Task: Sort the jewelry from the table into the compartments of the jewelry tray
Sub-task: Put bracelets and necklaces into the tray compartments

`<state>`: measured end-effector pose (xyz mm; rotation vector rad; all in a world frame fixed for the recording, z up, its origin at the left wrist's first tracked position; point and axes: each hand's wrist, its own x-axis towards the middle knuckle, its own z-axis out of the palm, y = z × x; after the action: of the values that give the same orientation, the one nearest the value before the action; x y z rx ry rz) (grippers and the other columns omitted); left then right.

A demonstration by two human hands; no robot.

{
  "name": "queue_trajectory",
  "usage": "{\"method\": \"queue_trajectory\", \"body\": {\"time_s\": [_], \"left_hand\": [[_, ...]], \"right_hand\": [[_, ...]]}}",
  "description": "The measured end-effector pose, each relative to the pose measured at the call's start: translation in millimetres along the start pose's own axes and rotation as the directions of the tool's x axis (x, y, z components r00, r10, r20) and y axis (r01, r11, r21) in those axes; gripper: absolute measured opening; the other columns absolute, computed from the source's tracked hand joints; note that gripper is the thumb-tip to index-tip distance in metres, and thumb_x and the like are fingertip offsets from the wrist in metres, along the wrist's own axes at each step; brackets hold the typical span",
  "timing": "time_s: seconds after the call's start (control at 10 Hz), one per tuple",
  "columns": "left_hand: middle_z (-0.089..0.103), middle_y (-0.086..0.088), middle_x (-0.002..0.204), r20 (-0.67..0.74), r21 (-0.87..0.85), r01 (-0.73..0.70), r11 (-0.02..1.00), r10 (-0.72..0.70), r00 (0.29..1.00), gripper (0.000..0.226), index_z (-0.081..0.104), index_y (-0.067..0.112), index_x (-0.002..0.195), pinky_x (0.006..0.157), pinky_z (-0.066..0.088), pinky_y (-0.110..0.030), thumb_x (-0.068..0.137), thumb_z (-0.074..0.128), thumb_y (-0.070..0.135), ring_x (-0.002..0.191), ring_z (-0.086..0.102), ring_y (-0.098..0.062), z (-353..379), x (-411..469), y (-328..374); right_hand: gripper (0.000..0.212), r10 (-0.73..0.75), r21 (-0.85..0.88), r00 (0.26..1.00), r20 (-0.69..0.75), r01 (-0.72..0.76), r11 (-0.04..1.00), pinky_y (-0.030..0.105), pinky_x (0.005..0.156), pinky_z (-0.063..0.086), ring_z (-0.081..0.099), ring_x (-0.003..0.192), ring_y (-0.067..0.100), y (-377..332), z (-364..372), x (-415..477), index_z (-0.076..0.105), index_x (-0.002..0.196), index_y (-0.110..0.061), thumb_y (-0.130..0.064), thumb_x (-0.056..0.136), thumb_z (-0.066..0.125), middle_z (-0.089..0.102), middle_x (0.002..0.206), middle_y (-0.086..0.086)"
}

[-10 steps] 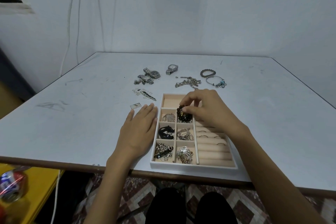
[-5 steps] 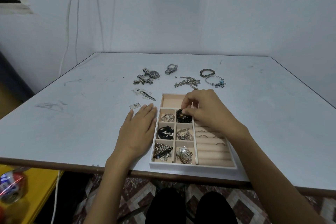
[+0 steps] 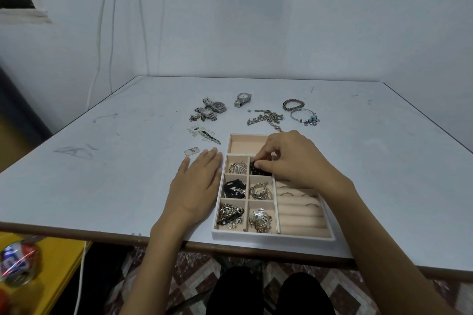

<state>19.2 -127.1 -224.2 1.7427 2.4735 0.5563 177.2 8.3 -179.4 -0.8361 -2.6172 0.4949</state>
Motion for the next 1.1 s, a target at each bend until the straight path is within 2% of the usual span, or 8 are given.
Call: {"method": "queue_trajectory", "body": {"time_s": [0.1, 0.3, 0.4, 0.5, 0.6, 0.8, 0.9, 1.1], "left_hand": [[0.012, 0.011, 0.159, 0.000, 0.010, -0.002, 1.000, 0.002, 1.000, 0.047, 0.018, 0.026, 0.152, 0.119, -0.003, -0.030, 0.104, 0.019, 0.031, 0.146, 0.005, -0.003, 0, 1, -1], [0.017, 0.012, 0.158, -0.021, -0.022, -0.008, 1.000, 0.008, 1.000, 0.047, 0.023, 0.026, 0.150, 0.119, -0.001, -0.030, 0.104, 0.022, 0.030, 0.146, 0.009, -0.003, 2, 1, -2], [0.024, 0.011, 0.156, -0.034, -0.051, -0.006, 0.999, 0.004, 0.999, 0.046, 0.031, 0.025, 0.148, 0.120, 0.005, -0.033, 0.103, 0.024, 0.032, 0.144, 0.016, -0.005, 3, 4, -4], [0.038, 0.007, 0.150, -0.051, -0.066, -0.034, 0.997, 0.030, 0.998, 0.058, 0.042, 0.022, 0.142, 0.117, 0.020, -0.037, 0.091, 0.022, 0.040, 0.138, 0.032, -0.011, 1, 9, -8], [0.052, 0.009, 0.133, -0.066, -0.086, -0.011, 0.996, 0.005, 0.998, 0.056, 0.056, 0.024, 0.127, 0.108, 0.031, -0.039, 0.084, 0.025, 0.042, 0.124, 0.045, -0.012, -7, 18, -9], [0.061, 0.010, 0.103, -0.047, -0.144, 0.072, 0.987, -0.079, 0.996, 0.025, 0.063, 0.029, 0.113, 0.078, 0.040, -0.029, 0.094, 0.046, 0.025, 0.093, 0.053, -0.011, -22, 75, -6], [0.063, 0.008, 0.106, -0.066, -0.124, 0.050, 0.991, -0.058, 0.996, 0.030, 0.061, 0.027, 0.116, 0.080, 0.044, -0.031, 0.094, 0.044, 0.016, 0.102, 0.057, -0.015, -17, 115, 0], [0.055, -0.005, 0.132, -0.060, -0.074, -0.080, 0.994, 0.076, 0.995, 0.042, 0.054, 0.015, 0.130, 0.098, 0.043, -0.037, 0.094, 0.038, 0.001, 0.120, 0.052, -0.023, 0, 185, 1]], "right_hand": [[0.007, -0.015, 0.025, 1.000, 0.011, 0.014, 1.000, 0.020, 0.057, 0.032, 0.049, 0.064, -0.002, 2, -1, -1, 0.075, 0.086, -0.034, -0.036, 0.082, 0.069, 0.063, 0.077, -0.015], [0.007, 0.047, 0.287, 0.999, 0.009, -0.048, 0.957, 0.031, 0.067, 0.053, 0.061, 0.060, 0.007, 10, -13, 3, 0.075, 0.084, -0.028, -0.027, 0.085, 0.068, 0.070, 0.076, -0.010], [0.008, 0.129, 0.376, 0.989, -0.074, -0.092, 0.922, 0.026, 0.061, 0.046, 0.054, 0.059, 0.009, 21, -22, 8, 0.076, 0.086, -0.022, -0.023, 0.086, 0.068, 0.070, 0.079, -0.005], [0.008, 0.238, 0.387, 0.961, -0.143, -0.167, 0.907, 0.028, 0.067, 0.046, 0.058, 0.069, 0.007, 37, -27, 19, 0.077, 0.084, -0.021, -0.019, 0.082, 0.069, 0.068, 0.075, -0.010], [0.011, 0.305, 0.293, 0.938, -0.167, -0.249, 0.923, 0.032, 0.073, 0.048, 0.061, 0.082, 0.013, 49, -26, 38, 0.076, 0.082, -0.025, -0.017, 0.080, 0.068, 0.064, 0.075, -0.012], [0.013, 0.323, 0.107, 0.935, -0.144, -0.310, 0.945, 0.022, 0.054, 0.034, 0.058, 0.075, 0.018, 60, -21, 87, 0.074, 0.087, -0.024, -0.016, 0.080, 0.067, 0.064, 0.076, -0.003], [0.012, 0.309, 0.072, 0.941, -0.139, -0.302, 0.951, 0.025, 0.055, 0.034, 0.055, 0.074, 0.017, 64, -10, 106, 0.073, 0.091, -0.026, -0.020, 0.085, 0.066, 0.061, 0.077, -0.002], [0.015, 0.226, -0.008, 0.958, -0.174, -0.231, 0.973, 0.029, 0.070, 0.039, 0.057, 0.098, 0.019, 67, 8, 127, 0.073, 0.099, -0.026, -0.031, 0.088, 0.064, 0.064, 0.096, -0.001]]}}
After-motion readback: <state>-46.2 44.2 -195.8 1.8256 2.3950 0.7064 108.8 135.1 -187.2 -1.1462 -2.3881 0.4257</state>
